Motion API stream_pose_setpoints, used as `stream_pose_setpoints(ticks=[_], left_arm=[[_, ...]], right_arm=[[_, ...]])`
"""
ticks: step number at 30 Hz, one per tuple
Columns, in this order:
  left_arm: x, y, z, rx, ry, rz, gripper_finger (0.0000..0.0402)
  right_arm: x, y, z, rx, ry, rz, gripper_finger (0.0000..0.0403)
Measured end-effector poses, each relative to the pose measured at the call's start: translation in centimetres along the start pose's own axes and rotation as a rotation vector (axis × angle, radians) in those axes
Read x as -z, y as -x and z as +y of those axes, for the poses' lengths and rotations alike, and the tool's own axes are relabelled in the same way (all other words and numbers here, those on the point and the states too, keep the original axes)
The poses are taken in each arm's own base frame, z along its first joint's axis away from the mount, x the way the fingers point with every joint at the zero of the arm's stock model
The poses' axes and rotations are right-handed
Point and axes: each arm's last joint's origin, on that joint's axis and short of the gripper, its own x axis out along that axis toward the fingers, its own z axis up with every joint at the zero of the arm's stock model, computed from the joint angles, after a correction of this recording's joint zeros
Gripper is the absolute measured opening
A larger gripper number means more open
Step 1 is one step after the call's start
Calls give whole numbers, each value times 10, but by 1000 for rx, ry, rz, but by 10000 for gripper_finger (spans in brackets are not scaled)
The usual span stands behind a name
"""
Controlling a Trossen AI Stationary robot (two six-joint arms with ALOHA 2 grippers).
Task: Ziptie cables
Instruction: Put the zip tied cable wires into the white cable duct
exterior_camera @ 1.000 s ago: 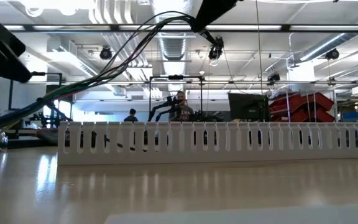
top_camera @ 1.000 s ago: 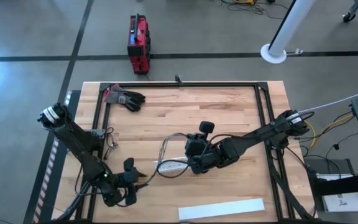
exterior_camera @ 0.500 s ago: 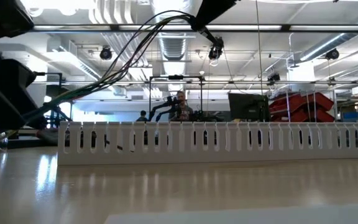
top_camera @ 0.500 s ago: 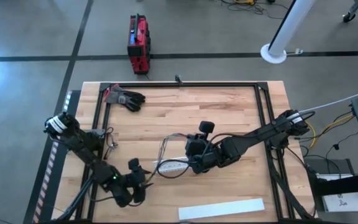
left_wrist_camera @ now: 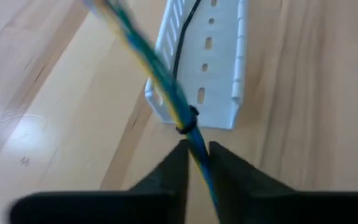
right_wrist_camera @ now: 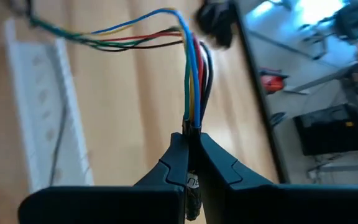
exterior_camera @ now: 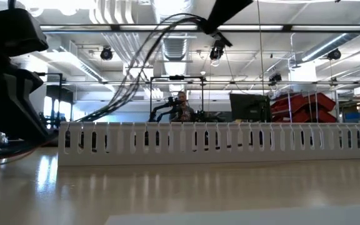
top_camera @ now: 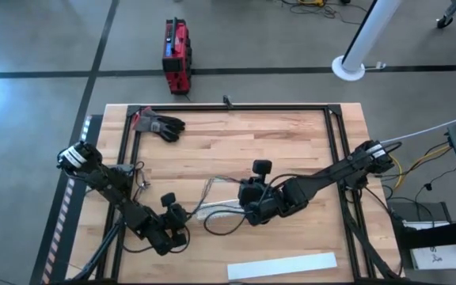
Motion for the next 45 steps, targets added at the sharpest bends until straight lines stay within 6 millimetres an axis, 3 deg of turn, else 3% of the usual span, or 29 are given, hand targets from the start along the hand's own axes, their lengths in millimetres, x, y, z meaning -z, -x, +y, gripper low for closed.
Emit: stream_pose_setpoints(ticks=[2,9,15,21,28,45], left_arm=[[0,0,1,-8,-9,7,11],[-1,1,3,-11,-5,7,21],[-7,2,1,-6,-5,-1,8],[-12,4,-2,2,-28,-11,5],[-17,0,0,-6,-30,-13,6],[-23,-7,5,-21,-72,-15,9]], right_arm=[[4,4,3,-38,20,30,3],[24,35,13,-167,31,143,3],[41,66,27,-180,38,181,3],[60,83,38,-179,24,271,3],[83,68,29,-58,72,430,3],[117,17,13,-206,160,781,3]])
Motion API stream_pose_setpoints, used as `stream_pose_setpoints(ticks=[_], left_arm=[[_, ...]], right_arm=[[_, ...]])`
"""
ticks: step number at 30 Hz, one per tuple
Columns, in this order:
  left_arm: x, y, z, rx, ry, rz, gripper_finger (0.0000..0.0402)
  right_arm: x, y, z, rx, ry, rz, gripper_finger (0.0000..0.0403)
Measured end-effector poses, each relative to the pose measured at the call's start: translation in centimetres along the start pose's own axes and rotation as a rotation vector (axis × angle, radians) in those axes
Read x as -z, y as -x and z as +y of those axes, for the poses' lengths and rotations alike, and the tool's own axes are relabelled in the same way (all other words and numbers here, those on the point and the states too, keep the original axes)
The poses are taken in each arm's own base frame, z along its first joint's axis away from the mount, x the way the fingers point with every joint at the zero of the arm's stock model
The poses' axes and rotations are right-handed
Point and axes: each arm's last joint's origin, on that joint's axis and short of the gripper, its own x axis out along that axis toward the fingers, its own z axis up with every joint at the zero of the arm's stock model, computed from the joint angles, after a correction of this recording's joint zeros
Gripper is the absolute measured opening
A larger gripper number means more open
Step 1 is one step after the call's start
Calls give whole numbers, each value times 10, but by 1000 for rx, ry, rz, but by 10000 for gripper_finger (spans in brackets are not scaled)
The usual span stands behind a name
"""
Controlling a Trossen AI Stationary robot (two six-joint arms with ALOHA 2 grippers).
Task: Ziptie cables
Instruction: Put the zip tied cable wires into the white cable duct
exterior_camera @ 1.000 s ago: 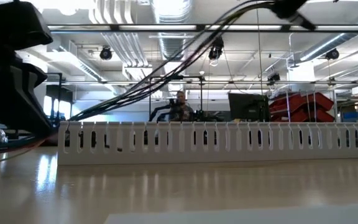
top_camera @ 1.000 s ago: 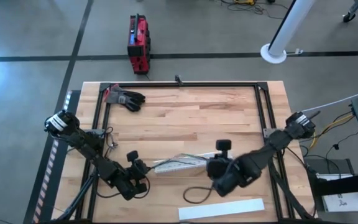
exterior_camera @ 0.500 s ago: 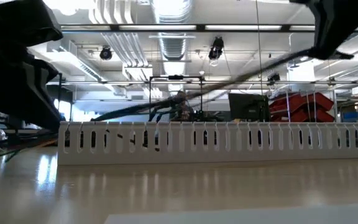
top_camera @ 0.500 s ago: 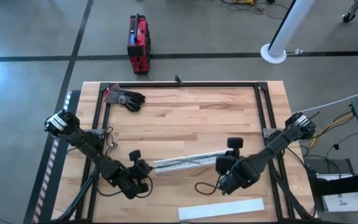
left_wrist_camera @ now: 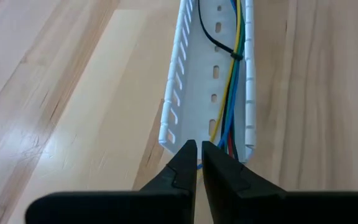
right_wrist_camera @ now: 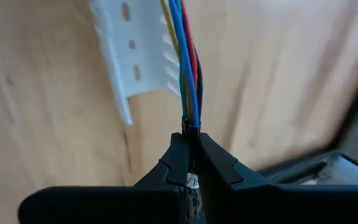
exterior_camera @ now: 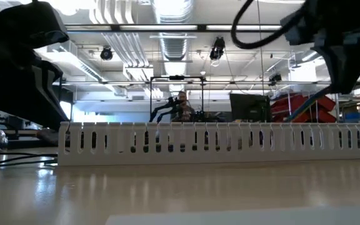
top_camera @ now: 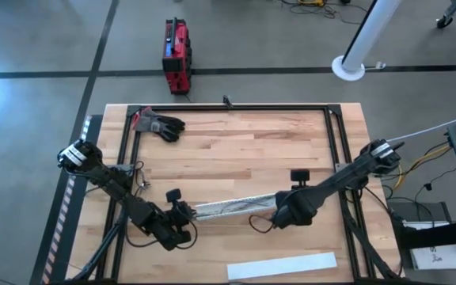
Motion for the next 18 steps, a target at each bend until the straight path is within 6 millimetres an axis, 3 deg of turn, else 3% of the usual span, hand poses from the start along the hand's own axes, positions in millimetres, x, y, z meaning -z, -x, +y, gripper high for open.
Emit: stream_pose_setpoints(ticks=[8,18], left_arm=[[0,0,0,0,2,-3,9],[-1,0,-1,5,9,-9,9]], right_arm=[[-13,-12,2,-90,72,-79,15],[-9,-28,1,-64,81,-26,65]])
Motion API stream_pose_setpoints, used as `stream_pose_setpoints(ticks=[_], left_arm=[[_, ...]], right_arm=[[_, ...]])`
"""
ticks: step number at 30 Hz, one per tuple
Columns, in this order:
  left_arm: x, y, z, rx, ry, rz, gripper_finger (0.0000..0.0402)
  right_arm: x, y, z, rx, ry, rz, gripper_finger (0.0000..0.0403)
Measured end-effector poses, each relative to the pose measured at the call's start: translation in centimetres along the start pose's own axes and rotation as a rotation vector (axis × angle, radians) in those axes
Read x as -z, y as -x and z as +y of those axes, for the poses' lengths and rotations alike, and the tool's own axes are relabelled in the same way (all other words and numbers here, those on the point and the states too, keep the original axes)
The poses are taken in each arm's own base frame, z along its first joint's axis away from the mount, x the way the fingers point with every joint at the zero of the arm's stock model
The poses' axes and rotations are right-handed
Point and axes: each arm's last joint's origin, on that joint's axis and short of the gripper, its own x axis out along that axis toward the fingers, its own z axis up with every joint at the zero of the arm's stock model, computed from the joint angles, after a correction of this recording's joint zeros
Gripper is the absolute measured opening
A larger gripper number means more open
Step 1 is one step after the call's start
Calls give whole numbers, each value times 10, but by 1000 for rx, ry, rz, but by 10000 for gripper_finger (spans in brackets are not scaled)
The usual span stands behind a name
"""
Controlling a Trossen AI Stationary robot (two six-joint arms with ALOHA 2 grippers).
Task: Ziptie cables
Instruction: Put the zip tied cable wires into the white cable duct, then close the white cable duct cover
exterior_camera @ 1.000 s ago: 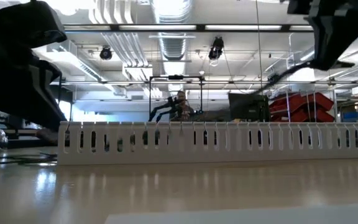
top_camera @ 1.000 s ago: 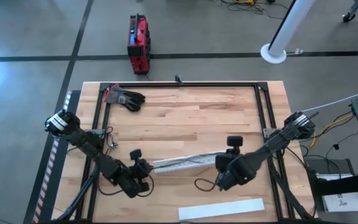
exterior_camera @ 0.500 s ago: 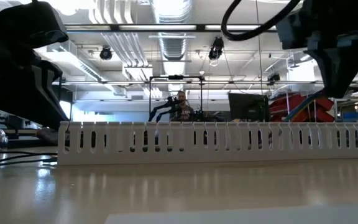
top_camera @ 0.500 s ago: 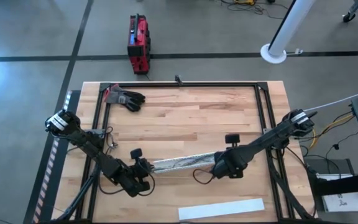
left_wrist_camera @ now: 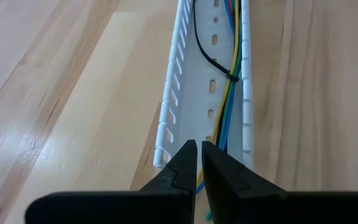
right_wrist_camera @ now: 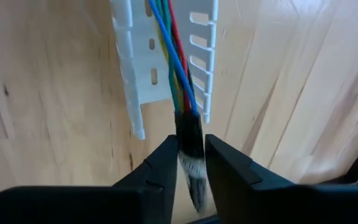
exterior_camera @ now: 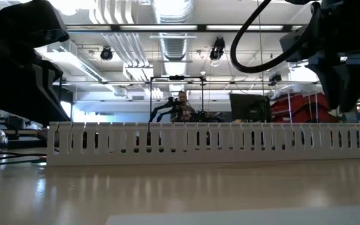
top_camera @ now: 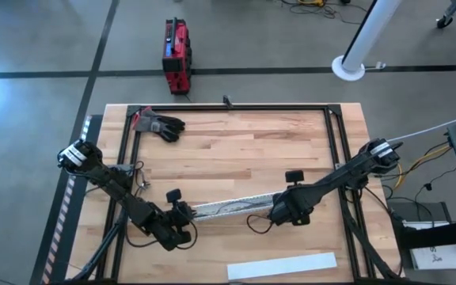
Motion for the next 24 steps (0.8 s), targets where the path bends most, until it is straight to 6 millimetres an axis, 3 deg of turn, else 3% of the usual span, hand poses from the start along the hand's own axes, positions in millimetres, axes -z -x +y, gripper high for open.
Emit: stream_pose_setpoints(ticks=[11,17,24], left_arm=[[-3,4,0,55,16,27,9],[-28,23,-3,117,15,-40,9],[-51,31,-16,172,56,-135,9]], right_arm=[[0,-1,1,-7,-81,2,138],[4,10,11,-37,-132,-25,160],[20,23,34,-43,-221,-87,146]])
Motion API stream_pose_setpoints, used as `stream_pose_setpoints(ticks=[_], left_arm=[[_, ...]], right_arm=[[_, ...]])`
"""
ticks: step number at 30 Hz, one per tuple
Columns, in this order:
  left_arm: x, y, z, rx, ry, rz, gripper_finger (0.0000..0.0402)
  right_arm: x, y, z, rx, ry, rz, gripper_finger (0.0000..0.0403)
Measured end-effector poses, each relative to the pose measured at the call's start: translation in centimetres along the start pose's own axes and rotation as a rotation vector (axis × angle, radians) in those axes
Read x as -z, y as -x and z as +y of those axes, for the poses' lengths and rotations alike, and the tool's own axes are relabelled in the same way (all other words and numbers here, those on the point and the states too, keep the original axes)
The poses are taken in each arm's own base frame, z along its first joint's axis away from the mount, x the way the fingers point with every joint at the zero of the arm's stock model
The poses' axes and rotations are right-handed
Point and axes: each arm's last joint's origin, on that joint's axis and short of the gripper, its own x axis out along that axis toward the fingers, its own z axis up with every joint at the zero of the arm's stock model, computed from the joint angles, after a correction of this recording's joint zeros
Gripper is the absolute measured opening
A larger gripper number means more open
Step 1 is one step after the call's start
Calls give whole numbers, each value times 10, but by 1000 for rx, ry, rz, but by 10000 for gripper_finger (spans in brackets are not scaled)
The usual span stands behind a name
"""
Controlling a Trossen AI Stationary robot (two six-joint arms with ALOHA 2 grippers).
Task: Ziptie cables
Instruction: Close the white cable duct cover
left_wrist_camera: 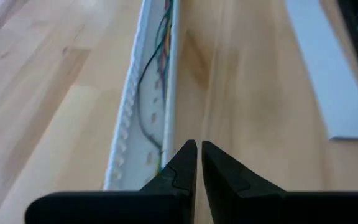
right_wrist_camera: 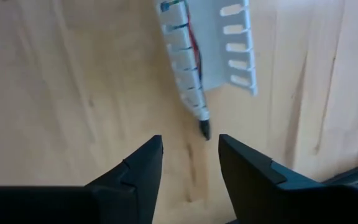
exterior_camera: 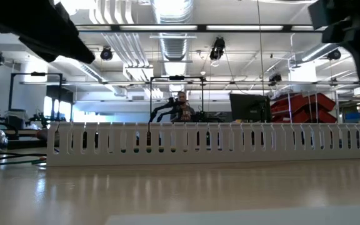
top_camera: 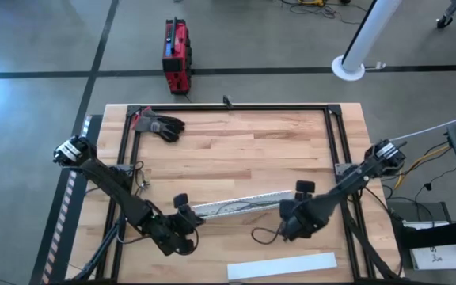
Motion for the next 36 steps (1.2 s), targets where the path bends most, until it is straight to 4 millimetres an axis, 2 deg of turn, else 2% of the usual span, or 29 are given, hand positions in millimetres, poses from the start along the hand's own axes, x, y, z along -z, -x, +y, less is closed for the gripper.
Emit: stream_pose_setpoints(ticks=[6,12,17,22,28,33,36], left_arm=[[-3,-3,-8,55,53,-45,9],[-5,-8,-14,82,43,-89,9],[-5,-10,-13,56,47,-109,16],[-5,-10,-13,54,48,-110,29],[-5,-10,-13,56,70,-109,46],[-5,-10,-13,57,95,-109,59],[-6,-10,-14,63,105,-117,68]], right_arm=[[15,6,25,-50,-46,-75,130],[19,15,61,-223,-9,-288,134],[18,23,86,-369,-5,-434,166],[15,20,104,-435,-21,-498,205],[5,7,136,-439,15,-711,254],[12,0,157,-347,9,-891,289],[18,-10,164,-305,-25,-936,306]])
